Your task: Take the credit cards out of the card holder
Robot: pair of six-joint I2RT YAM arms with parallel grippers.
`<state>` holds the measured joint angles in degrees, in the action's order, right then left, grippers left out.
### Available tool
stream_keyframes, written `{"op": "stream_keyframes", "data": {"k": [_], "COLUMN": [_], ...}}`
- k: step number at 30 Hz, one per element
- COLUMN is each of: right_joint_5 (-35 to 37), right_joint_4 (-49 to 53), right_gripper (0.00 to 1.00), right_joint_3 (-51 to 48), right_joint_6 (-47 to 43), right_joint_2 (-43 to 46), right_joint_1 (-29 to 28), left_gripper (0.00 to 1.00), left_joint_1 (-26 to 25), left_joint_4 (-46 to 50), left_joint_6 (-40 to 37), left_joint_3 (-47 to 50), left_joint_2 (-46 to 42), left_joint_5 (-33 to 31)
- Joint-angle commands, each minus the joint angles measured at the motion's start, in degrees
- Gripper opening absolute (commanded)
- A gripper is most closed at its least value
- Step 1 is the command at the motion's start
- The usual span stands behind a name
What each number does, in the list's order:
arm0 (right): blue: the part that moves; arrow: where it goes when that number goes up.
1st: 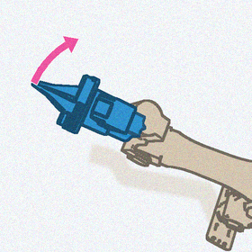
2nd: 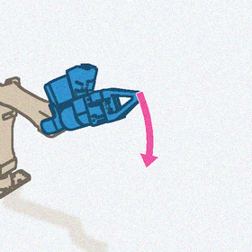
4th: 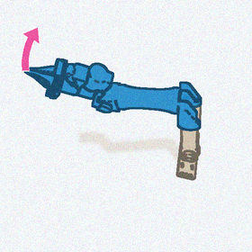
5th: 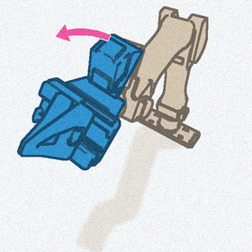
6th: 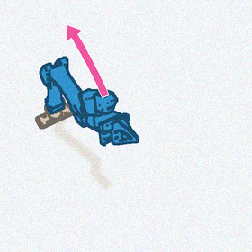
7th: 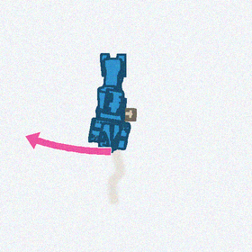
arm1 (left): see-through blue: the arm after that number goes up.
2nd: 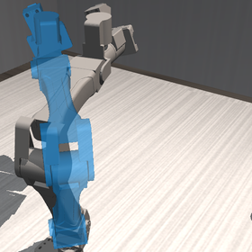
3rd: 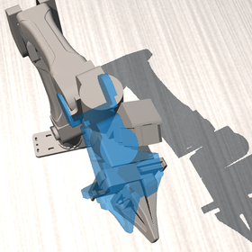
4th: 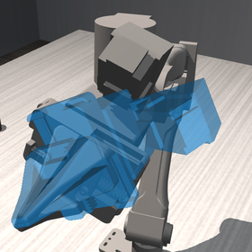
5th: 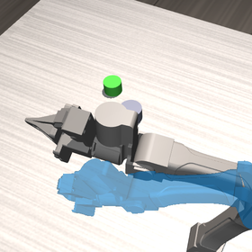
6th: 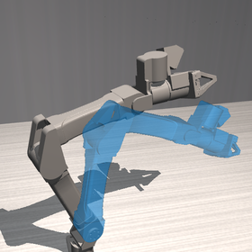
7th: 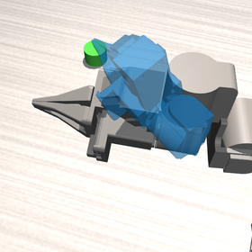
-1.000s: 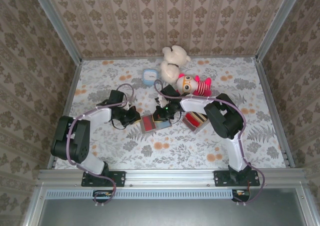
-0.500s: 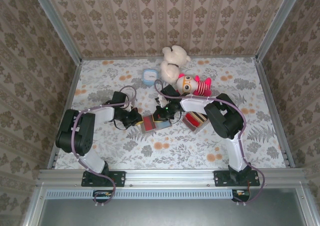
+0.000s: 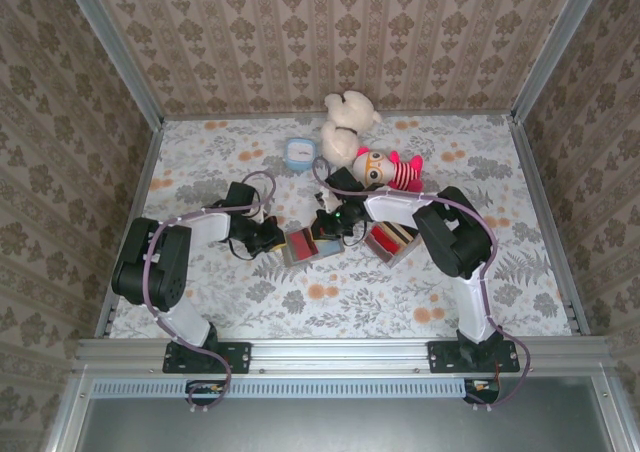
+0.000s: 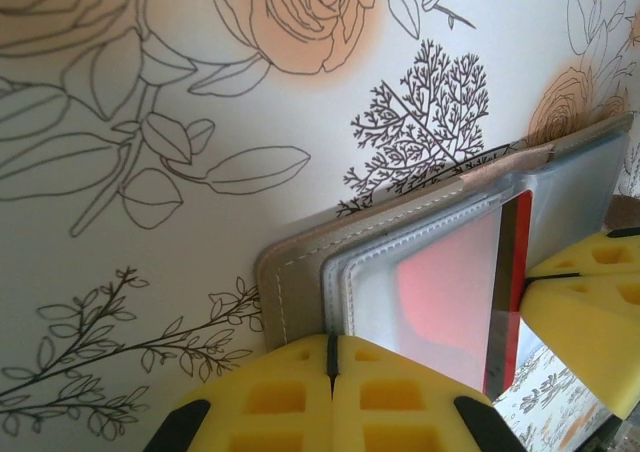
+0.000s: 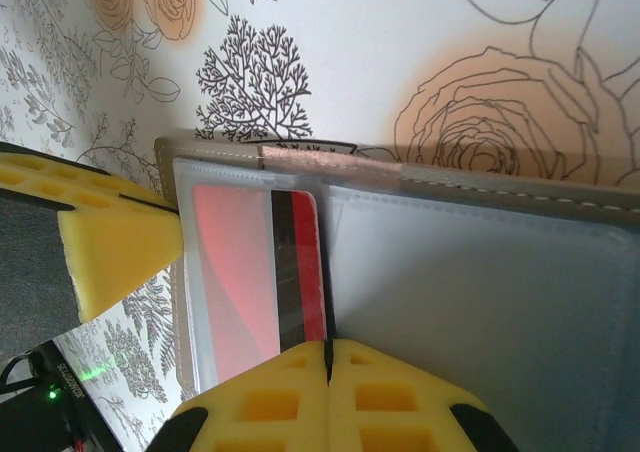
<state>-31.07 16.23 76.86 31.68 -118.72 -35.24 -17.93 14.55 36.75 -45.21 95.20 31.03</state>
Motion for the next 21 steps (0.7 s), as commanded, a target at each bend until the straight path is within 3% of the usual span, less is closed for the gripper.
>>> {"op": "stream_keyframes", "data": {"k": [1,6,8,11,13,16,21], "right_joint_5": [2.0,-0.3,-3.4,-5.1,-5.4,-5.7,-6.4], "right_joint_4": [1.6,1.2,0.9,0.7,1.3,2.0,2.5], "right_gripper": [0.00,0.03,0.20,0.31,0.32,0.25,0.25], "right_joint_3": [-1.0,-0.5,0.1,0.6,1.1,2.0,3.2], "right_joint_6": [-0.7,0.0,0.1,-0.4,-1.1,-2.0,-2.4], "right_joint_2": [2.5,1.2,-0.1,-0.9,-1.2,-1.8,-3.2], "right_joint_1": [0.4,0.4,0.2,-0.3,-0.5,-0.7,-0.8], "left_gripper": [0.00,0.00,0.00,0.00,0.00,0.00,0.00], "left_joint_1": [-0.1,-0.1,-0.1,-0.1,-0.1,-0.1,0.0], "left_joint_4": [5.5,5.8,5.7,6.0,6.0,5.9,6.1], "left_joint_6": [-1.7,-1.9,-1.9,-2.0,-2.0,-1.9,-1.8], "left_joint_3": [1.0,0.7,0.6,0.7,0.7,0.6,0.2], "left_joint_2": [3.0,2.8,2.6,2.5,2.6,2.8,2.9], "left_joint_5": [-5.4,-5.3,-5.3,-5.6,-5.6,-5.5,-5.3]}}
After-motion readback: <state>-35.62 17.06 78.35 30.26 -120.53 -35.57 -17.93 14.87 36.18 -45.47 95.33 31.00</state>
